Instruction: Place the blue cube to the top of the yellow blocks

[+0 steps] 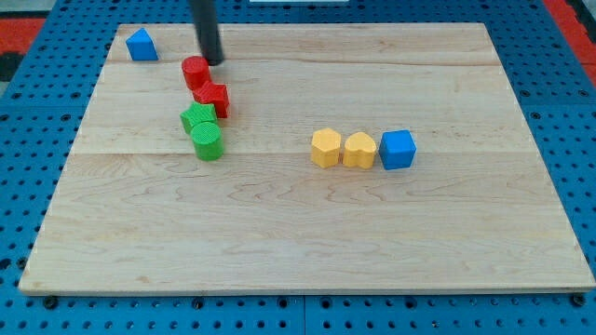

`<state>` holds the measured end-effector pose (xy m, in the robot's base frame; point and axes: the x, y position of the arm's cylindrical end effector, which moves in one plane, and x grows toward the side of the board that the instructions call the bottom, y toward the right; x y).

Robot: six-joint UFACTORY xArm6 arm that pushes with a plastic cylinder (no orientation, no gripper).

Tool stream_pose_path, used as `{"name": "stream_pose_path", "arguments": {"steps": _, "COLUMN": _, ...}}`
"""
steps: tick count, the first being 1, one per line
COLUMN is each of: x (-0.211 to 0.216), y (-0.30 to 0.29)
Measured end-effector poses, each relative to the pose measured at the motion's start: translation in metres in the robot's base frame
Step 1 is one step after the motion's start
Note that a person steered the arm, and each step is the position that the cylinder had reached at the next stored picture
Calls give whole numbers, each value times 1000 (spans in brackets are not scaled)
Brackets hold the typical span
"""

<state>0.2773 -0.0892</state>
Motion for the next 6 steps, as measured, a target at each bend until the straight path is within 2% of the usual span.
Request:
{"name": "stream_pose_path", "arguments": {"steps": 1, "x": 14, "y": 123}}
{"name": "stream_pose_path", "arguments": {"steps": 2, "x": 75, "y": 228}}
{"name": "stream_pose_path", "arguments": {"steps": 3, "x": 143, "y": 254}}
{"name": "stream_pose_path", "arguments": {"steps": 4, "x": 200, "y": 254}}
{"name": "stream_pose_path", "arguments": {"steps": 5, "x": 177, "y": 206}}
{"name": "stream_pose_path", "arguments": {"steps": 6, "x": 102, "y": 209}}
